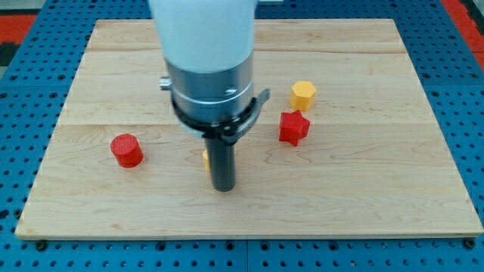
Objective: Move the red circle towards the yellow heart
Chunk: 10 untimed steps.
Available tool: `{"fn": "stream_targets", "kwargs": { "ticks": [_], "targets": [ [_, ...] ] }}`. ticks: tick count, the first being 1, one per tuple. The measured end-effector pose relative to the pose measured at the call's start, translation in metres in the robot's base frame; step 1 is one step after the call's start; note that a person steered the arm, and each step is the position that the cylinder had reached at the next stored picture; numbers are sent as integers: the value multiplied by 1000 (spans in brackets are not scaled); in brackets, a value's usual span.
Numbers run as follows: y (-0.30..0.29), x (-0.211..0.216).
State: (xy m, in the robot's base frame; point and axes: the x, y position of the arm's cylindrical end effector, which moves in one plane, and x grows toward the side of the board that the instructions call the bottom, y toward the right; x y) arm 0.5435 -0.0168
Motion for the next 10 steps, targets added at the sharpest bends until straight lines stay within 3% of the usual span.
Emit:
{"fn": "stream_targets", "kwargs": {
  "ticks": [1, 2, 3, 4, 5, 6, 7, 8, 9, 10],
  "targets": [
    [9, -26],
    [23, -25],
    [16, 31],
    [-90, 42],
    [-138, 13],
    [-139, -29],
    [-155, 3],
    [-203, -8],
    [-218, -55],
    [-154, -73]
  ]
}}
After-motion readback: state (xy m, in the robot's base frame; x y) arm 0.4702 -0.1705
